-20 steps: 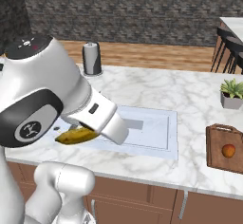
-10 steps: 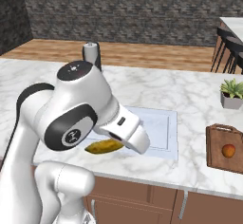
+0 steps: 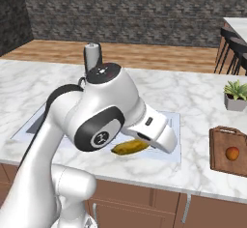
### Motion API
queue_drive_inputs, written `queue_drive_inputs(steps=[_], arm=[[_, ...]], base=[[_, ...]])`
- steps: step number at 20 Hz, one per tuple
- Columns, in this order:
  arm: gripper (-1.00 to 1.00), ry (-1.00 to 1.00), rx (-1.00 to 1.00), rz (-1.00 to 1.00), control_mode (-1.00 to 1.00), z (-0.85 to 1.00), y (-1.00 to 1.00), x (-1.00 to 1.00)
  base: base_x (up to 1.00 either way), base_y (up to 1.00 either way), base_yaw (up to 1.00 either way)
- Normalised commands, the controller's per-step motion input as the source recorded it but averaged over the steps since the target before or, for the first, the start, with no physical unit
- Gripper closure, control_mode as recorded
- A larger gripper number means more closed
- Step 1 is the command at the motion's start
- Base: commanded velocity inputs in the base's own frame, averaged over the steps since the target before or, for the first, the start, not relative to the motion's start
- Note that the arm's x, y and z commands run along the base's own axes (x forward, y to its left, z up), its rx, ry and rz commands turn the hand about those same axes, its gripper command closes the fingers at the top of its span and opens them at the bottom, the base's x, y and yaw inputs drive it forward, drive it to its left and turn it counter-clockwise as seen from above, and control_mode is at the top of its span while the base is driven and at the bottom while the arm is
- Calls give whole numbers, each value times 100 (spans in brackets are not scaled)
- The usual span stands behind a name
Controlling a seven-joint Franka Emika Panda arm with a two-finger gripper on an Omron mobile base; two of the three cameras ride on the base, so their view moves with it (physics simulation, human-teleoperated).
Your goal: Pick the banana, mango from the sink and place them on the cutting board to airdry. Then turn off the sink faucet.
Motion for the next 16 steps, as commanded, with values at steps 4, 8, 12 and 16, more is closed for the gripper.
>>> queue_drive_inputs(steps=[4, 8, 12, 16], arm=[[100, 0, 0, 0, -100, 0, -43, 29], [100, 0, 0, 0, -100, 0, -40, 27], [100, 0, -1, 0, -100, -1, -36, 23], [100, 0, -1, 0, -100, -5, -31, 22]], base=[[0, 0, 0], [0, 0, 0], [0, 0, 0], [0, 0, 0]])
